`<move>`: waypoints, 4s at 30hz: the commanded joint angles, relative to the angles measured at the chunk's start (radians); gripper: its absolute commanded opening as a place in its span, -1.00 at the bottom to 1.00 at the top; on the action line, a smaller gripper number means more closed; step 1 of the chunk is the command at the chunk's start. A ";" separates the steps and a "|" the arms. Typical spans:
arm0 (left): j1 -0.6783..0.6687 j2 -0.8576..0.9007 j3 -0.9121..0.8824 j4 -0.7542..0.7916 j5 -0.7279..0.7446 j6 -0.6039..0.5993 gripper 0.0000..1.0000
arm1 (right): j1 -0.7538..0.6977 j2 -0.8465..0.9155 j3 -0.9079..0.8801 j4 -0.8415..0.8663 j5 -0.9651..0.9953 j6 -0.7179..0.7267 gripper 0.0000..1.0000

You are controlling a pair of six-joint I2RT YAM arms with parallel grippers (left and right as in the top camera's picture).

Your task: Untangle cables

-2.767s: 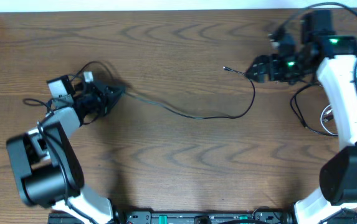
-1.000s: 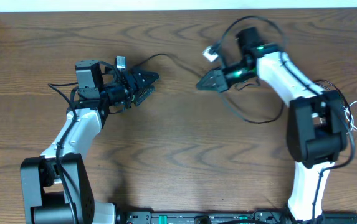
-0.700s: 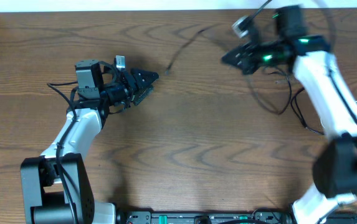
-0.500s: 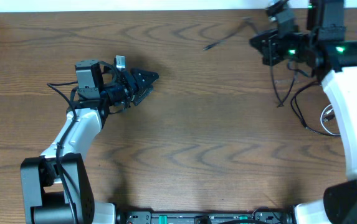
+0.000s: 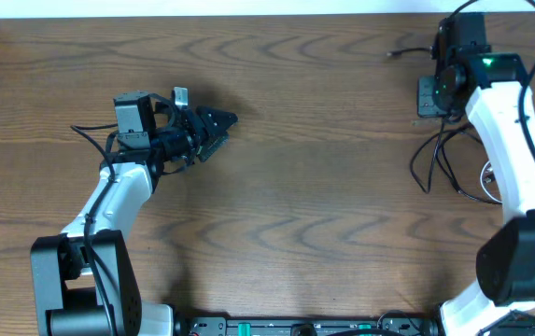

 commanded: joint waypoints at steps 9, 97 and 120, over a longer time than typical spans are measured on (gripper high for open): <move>0.000 -0.019 0.000 -0.038 -0.034 0.085 0.54 | -0.002 0.057 -0.001 0.009 -0.111 -0.013 0.98; -0.023 -0.018 0.000 -0.419 -0.859 0.480 0.96 | 0.249 -0.567 -0.788 0.748 -0.249 0.044 0.98; -0.023 -0.018 0.000 -0.419 -0.859 0.480 0.96 | 0.243 -1.458 -1.236 0.995 -0.232 -0.053 0.98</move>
